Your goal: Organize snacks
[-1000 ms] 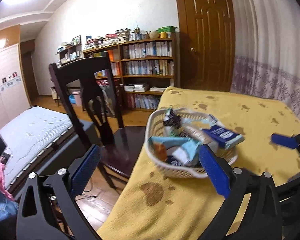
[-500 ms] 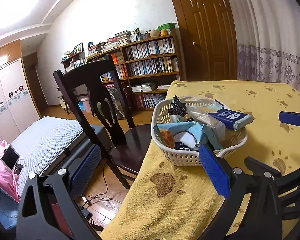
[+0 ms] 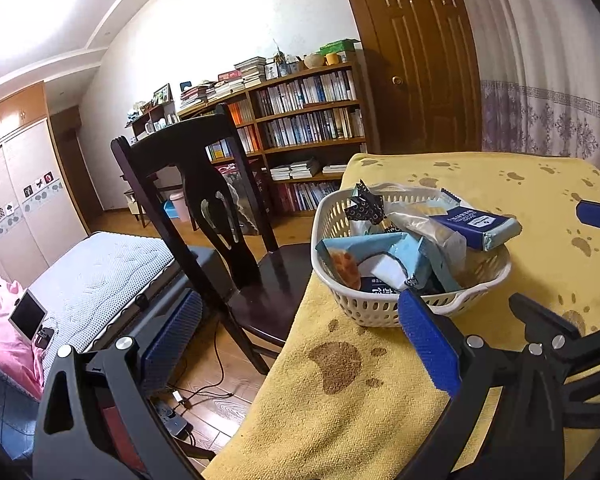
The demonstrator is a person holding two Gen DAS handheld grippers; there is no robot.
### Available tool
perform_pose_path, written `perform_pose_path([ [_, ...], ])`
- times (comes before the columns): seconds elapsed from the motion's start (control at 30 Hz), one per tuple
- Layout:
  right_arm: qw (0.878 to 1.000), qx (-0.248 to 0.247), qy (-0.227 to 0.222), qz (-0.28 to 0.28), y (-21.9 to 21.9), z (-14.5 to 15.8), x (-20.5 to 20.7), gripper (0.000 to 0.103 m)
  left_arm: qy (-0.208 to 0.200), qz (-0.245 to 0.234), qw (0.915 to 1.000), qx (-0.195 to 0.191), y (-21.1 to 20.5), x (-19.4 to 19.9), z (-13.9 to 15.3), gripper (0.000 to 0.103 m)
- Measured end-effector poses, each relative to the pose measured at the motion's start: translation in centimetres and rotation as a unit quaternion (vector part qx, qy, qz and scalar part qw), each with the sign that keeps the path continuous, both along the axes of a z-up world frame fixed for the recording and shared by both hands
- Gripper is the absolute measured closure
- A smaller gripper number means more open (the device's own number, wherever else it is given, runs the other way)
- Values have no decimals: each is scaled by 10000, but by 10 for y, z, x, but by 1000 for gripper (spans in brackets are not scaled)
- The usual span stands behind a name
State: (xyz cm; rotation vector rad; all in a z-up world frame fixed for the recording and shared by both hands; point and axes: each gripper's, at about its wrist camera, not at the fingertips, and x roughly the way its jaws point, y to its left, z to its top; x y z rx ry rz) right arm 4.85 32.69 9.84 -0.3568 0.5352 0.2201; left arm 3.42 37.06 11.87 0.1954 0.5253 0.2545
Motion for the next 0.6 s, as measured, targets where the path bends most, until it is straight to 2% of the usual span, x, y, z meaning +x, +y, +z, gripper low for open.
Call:
perform_pose_path([
  [0.6,9999,-89,50,-19,4,-3,3,5,36,-38,10000,67,-2,0,-2,3],
])
